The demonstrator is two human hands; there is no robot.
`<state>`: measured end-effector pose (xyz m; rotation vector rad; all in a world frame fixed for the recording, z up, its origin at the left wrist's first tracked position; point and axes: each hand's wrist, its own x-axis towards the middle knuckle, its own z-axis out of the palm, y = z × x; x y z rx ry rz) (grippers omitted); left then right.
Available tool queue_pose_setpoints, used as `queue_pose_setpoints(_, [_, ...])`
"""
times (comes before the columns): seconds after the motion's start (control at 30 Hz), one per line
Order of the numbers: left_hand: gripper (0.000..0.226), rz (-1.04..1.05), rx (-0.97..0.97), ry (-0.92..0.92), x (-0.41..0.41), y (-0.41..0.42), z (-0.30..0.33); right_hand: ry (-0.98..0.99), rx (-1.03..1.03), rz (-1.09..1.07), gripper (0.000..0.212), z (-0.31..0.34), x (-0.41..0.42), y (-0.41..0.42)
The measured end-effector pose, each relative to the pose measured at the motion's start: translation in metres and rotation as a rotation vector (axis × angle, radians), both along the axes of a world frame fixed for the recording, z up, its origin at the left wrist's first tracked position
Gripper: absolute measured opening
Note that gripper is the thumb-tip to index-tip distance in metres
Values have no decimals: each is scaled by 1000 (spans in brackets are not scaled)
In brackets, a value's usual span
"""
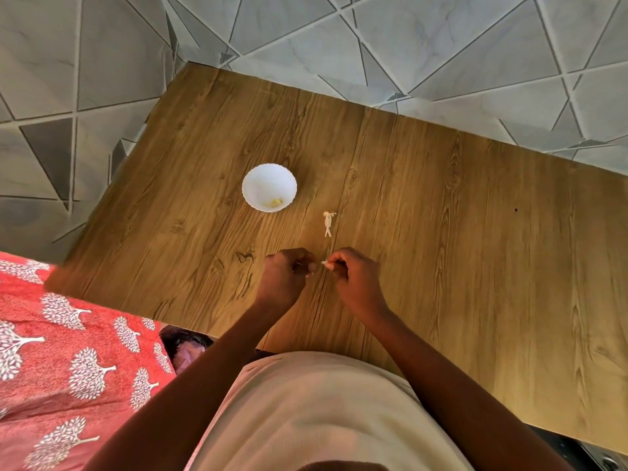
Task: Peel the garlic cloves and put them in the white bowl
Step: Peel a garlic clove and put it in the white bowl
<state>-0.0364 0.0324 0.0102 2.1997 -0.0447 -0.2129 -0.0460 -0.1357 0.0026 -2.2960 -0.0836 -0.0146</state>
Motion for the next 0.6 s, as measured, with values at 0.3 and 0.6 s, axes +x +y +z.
queue_pose_setpoints(0.3, [12,32,-211,81,4,1,6,-9,25,87,10,1,3,1])
queue_pose_setpoints(0.6, [8,134,-433,265,9,-5,15,-120,-12,157,7,2,5,-2])
